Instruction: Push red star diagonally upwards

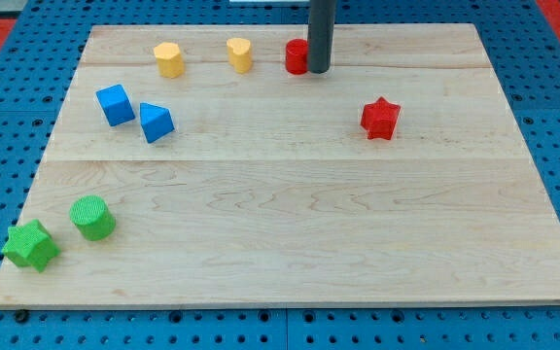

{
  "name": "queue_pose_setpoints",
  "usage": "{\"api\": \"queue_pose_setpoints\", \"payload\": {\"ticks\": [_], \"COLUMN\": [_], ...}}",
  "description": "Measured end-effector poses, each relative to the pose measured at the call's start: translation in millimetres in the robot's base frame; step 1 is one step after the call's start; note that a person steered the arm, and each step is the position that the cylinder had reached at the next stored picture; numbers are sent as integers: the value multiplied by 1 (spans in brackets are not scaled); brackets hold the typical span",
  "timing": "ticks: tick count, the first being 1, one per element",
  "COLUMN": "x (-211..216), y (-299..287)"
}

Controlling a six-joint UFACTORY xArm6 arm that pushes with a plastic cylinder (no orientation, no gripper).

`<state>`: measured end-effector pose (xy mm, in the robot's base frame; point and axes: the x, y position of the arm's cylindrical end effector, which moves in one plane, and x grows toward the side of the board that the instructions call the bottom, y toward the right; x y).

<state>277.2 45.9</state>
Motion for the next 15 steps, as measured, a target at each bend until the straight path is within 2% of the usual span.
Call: {"api": "queue_pose_setpoints", "payload": {"ticks": [1,2,3,4,5,6,7,9,10,11,12,13,14,15], "x": [-11,14,69,111,113,158,161,81,72,75,141,175,174,150], "y": [-8,32,102,85,62,121,61,-18,-48,-77,-46,-113,-183,-222]}}
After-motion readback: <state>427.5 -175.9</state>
